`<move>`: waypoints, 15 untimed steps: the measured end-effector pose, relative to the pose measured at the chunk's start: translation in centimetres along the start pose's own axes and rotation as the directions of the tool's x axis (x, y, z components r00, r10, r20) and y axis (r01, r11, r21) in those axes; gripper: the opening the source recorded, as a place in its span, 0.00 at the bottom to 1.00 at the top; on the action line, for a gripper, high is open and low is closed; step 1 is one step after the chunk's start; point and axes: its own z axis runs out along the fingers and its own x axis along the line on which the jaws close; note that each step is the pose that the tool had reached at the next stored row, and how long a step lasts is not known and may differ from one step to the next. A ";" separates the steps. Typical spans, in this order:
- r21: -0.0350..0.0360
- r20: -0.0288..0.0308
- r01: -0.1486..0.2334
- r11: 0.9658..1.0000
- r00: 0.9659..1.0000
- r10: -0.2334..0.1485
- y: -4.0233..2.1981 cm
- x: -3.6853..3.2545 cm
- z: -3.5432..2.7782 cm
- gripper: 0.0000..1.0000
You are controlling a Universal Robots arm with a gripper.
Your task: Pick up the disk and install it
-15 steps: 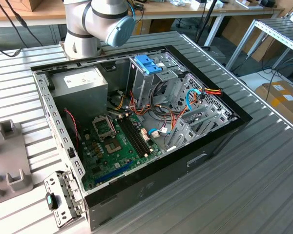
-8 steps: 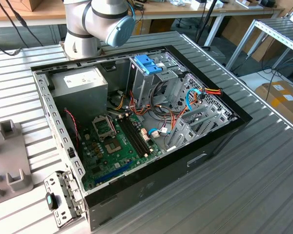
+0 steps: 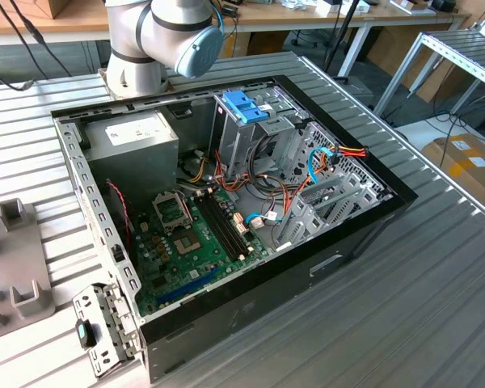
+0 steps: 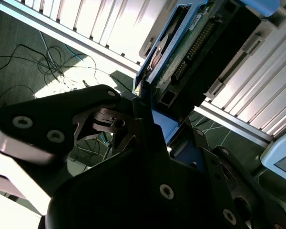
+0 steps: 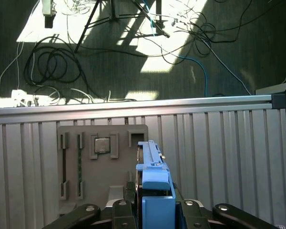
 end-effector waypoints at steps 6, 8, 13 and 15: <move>0.000 0.000 0.000 1.000 1.000 0.000 0.01 -0.02 -0.22 0.37; 0.000 0.000 0.000 1.000 1.000 0.000 0.01 -0.03 -0.30 0.37; 0.000 0.000 0.000 1.000 1.000 0.000 0.03 -0.05 -0.57 0.37; 0.000 0.000 0.000 1.000 1.000 0.000 0.03 -0.06 -0.67 0.37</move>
